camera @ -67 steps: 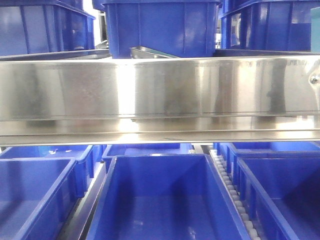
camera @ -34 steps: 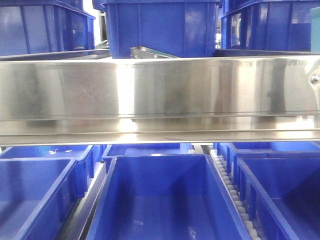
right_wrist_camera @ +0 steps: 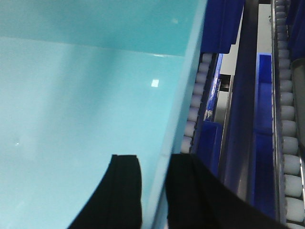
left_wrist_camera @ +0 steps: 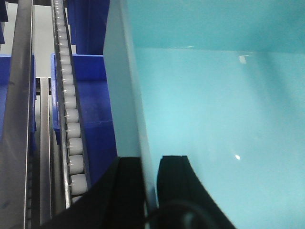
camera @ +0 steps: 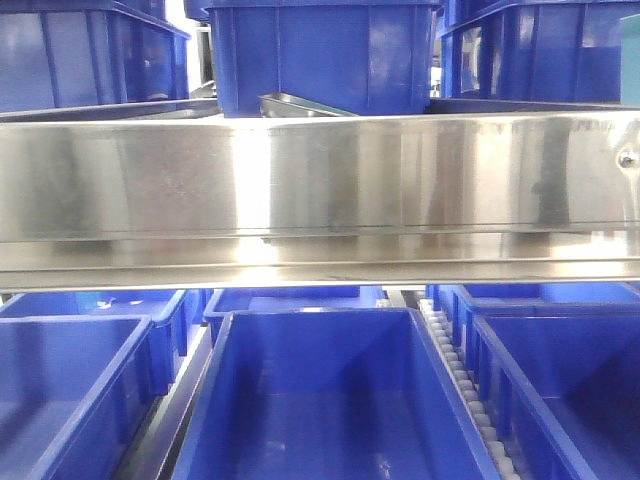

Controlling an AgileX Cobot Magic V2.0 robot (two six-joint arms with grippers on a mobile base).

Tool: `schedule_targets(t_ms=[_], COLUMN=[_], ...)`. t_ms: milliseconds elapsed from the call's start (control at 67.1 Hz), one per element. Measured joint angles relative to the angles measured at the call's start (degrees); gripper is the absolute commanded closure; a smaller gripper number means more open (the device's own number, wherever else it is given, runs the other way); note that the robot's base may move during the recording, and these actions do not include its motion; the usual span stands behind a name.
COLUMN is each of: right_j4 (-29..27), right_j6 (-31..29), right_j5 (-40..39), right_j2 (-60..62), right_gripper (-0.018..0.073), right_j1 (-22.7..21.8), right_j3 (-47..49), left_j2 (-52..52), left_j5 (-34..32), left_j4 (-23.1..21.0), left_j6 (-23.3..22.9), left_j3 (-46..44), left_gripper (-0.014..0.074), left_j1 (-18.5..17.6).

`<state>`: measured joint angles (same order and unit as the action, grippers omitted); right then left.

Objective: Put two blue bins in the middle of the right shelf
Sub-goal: 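Lift the teal bin with both grippers and pull it off the shelf, then drive the base away from the shelf holding the teal bin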

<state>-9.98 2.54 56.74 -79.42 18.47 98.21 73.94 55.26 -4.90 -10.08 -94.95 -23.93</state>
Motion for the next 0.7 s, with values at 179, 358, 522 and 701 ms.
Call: schedule_targets(t_ms=[179, 358, 522, 701], right_j4=[0.00, 0.00, 0.00, 0.00], right_j6=[0.00, 0.00, 0.00, 0.00], right_j5=[0.00, 0.00, 0.00, 0.00], right_j2=[0.00, 0.00, 0.00, 0.00], right_gripper=[0.0711, 0.0711, 0.0711, 0.0711], right_j1=[0.00, 0.00, 0.00, 0.00], right_j3=[0.00, 0.00, 0.00, 0.00], left_j2=[0.00, 0.00, 0.00, 0.00], left_j5=[0.00, 0.00, 0.00, 0.00], left_j4=[0.00, 0.00, 0.00, 0.00], left_j6=[0.00, 0.00, 0.00, 0.00], left_j3=[0.00, 0.00, 0.00, 0.00], left_gripper=[0.0707, 0.0707, 0.0707, 0.0707], left_j1=[0.00, 0.00, 0.00, 0.00])
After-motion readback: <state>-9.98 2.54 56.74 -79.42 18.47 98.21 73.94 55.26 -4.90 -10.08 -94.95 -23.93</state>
